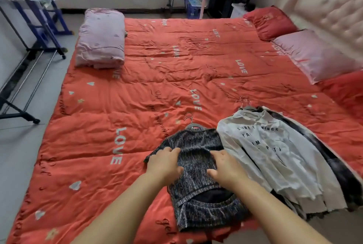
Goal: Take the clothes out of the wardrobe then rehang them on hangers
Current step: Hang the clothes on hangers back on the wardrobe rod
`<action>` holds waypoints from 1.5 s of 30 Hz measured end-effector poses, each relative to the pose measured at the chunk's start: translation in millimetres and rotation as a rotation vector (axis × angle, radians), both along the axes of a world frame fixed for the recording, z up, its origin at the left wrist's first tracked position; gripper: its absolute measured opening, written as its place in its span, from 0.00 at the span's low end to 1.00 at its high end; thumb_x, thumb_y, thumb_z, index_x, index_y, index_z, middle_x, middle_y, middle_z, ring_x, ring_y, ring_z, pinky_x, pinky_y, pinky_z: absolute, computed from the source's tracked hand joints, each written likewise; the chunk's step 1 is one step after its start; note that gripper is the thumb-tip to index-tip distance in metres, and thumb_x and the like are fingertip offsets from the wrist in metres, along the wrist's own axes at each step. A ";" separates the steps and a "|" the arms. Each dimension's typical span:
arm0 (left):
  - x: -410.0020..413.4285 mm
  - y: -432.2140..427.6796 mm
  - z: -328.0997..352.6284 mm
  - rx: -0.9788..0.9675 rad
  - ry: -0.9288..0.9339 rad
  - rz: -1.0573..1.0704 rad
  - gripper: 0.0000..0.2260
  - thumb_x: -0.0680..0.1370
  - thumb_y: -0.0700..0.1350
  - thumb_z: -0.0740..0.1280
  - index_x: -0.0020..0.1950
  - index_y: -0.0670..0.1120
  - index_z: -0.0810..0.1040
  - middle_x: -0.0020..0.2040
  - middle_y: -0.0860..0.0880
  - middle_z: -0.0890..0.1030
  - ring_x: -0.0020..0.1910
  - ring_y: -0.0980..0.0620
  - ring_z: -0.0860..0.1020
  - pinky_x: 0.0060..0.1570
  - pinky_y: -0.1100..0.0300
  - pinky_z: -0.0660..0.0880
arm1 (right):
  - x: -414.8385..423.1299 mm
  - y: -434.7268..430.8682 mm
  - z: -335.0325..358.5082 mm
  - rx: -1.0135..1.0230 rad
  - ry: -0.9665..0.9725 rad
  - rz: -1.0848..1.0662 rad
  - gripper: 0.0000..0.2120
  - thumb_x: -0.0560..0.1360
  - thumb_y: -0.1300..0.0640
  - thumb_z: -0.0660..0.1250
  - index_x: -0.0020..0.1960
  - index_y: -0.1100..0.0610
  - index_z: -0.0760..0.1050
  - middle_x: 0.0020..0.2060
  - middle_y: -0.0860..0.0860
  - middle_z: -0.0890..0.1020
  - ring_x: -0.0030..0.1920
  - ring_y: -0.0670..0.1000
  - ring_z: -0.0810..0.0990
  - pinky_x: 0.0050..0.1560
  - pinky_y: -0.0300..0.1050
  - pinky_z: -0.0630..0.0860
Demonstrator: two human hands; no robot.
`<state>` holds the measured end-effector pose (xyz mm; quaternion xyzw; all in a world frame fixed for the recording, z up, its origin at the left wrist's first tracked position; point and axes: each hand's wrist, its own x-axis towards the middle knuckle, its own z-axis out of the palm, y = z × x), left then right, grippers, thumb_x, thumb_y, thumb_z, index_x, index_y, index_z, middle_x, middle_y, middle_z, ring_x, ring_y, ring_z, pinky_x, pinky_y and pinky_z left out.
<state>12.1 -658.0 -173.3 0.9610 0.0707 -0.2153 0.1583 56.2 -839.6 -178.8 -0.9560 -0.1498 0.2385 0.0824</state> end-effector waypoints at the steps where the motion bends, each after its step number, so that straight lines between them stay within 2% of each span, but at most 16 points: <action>1: 12.9 -0.4 -5.8 -0.003 0.012 0.013 0.26 0.77 0.54 0.63 0.72 0.51 0.61 0.66 0.46 0.69 0.64 0.45 0.70 0.61 0.48 0.70 | 16.3 1.1 -7.0 -0.003 0.011 0.016 0.29 0.76 0.48 0.64 0.73 0.54 0.58 0.69 0.53 0.66 0.68 0.54 0.66 0.67 0.50 0.66; 10: 138.5 -9.3 -86.6 -0.018 0.141 0.202 0.26 0.79 0.53 0.61 0.74 0.50 0.57 0.70 0.46 0.66 0.66 0.44 0.67 0.61 0.49 0.68 | 193.7 18.2 -106.8 -0.029 0.151 0.175 0.27 0.76 0.49 0.64 0.71 0.55 0.62 0.66 0.55 0.69 0.65 0.56 0.69 0.65 0.53 0.68; 14: 178.1 -9.4 -137.0 -0.034 0.195 0.268 0.25 0.79 0.53 0.61 0.74 0.50 0.58 0.69 0.47 0.67 0.66 0.45 0.67 0.63 0.50 0.67 | 260.7 29.8 -167.7 -0.015 0.167 0.219 0.22 0.76 0.51 0.64 0.68 0.56 0.68 0.62 0.57 0.73 0.62 0.59 0.72 0.62 0.53 0.70; 18: 198.1 -14.3 -179.2 -0.052 0.271 0.307 0.26 0.79 0.52 0.61 0.75 0.50 0.57 0.69 0.47 0.66 0.66 0.45 0.67 0.63 0.50 0.66 | 302.8 45.0 -225.6 -0.015 0.164 0.240 0.16 0.78 0.54 0.59 0.65 0.55 0.71 0.58 0.57 0.75 0.59 0.59 0.73 0.57 0.54 0.72; 21: 206.3 -17.6 -202.4 -0.050 0.306 0.316 0.26 0.79 0.52 0.60 0.75 0.50 0.56 0.70 0.47 0.66 0.67 0.45 0.67 0.64 0.50 0.66 | 321.9 54.9 -261.7 -0.023 0.146 0.237 0.16 0.79 0.58 0.55 0.63 0.53 0.73 0.56 0.55 0.76 0.58 0.59 0.73 0.54 0.53 0.72; 25: 214.0 -18.0 -220.7 -0.053 0.313 0.330 0.26 0.79 0.51 0.60 0.75 0.50 0.56 0.70 0.48 0.65 0.67 0.46 0.66 0.65 0.50 0.65 | 329.8 63.4 -290.1 -0.041 0.142 0.185 0.13 0.80 0.55 0.55 0.61 0.54 0.73 0.56 0.55 0.78 0.58 0.59 0.73 0.53 0.52 0.71; 31: 214.1 -18.4 -232.2 -0.057 0.295 0.335 0.25 0.79 0.51 0.60 0.75 0.50 0.57 0.70 0.48 0.66 0.67 0.47 0.66 0.65 0.51 0.64 | 327.8 65.5 -303.1 -0.031 0.172 0.142 0.12 0.77 0.48 0.62 0.56 0.52 0.77 0.53 0.53 0.81 0.57 0.57 0.75 0.52 0.49 0.70; 34: 208.4 -17.4 -228.6 -0.052 0.276 0.340 0.25 0.79 0.51 0.60 0.75 0.50 0.57 0.70 0.48 0.66 0.67 0.47 0.67 0.65 0.51 0.65 | 322.6 59.4 -297.8 0.071 0.256 0.057 0.09 0.76 0.49 0.66 0.50 0.52 0.80 0.52 0.53 0.82 0.55 0.57 0.76 0.52 0.49 0.71; 37: 200.0 -14.9 -217.8 -0.038 0.228 0.352 0.25 0.79 0.51 0.60 0.74 0.50 0.57 0.69 0.48 0.67 0.67 0.47 0.67 0.64 0.51 0.65 | 315.0 51.7 -277.7 0.207 0.285 -0.017 0.07 0.74 0.52 0.68 0.48 0.55 0.80 0.48 0.53 0.82 0.52 0.55 0.78 0.47 0.45 0.69; 40: 192.1 -11.5 -199.6 -0.032 0.123 0.397 0.25 0.79 0.51 0.60 0.74 0.50 0.57 0.69 0.50 0.66 0.67 0.47 0.66 0.64 0.53 0.65 | 301.1 45.3 -245.9 0.293 0.246 -0.015 0.06 0.74 0.55 0.68 0.48 0.57 0.80 0.47 0.52 0.82 0.50 0.53 0.78 0.44 0.43 0.66; 43: 184.7 -9.5 -172.5 -0.045 -0.044 0.447 0.26 0.79 0.51 0.60 0.75 0.50 0.56 0.70 0.50 0.65 0.68 0.49 0.64 0.65 0.55 0.63 | 279.0 40.2 -205.3 0.406 0.204 0.024 0.01 0.72 0.59 0.70 0.43 0.55 0.78 0.41 0.48 0.81 0.43 0.48 0.76 0.40 0.37 0.63; 45: 176.6 -8.3 -151.5 -0.046 -0.133 0.462 0.27 0.79 0.51 0.60 0.75 0.51 0.55 0.69 0.51 0.65 0.68 0.50 0.64 0.66 0.57 0.61 | 259.6 39.9 -173.4 0.490 0.189 0.052 0.07 0.71 0.61 0.71 0.38 0.52 0.75 0.35 0.43 0.78 0.40 0.45 0.75 0.36 0.29 0.64</action>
